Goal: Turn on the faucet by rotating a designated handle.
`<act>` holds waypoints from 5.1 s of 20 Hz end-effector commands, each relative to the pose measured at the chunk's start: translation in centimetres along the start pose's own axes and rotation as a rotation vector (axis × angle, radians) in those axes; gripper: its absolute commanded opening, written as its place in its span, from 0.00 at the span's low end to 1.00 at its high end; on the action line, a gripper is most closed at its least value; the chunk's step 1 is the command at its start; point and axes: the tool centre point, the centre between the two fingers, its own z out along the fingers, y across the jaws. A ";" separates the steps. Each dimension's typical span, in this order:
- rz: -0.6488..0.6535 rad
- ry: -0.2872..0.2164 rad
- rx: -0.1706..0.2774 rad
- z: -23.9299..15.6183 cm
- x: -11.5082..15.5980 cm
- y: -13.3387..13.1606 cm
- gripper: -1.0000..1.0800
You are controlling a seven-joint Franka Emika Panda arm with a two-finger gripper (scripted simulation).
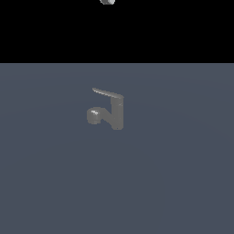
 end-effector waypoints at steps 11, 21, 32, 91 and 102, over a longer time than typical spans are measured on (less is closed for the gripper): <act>0.397 0.001 -0.015 7.1 7.3 -5.2 0.00; 0.691 0.076 -0.041 13.6 12.3 -8.5 0.00; 0.947 0.214 -0.046 20.3 16.2 -11.6 0.00; 1.052 0.300 -0.031 24.5 10.0 -8.4 0.00; 1.051 0.299 -0.031 24.4 8.5 -5.9 0.00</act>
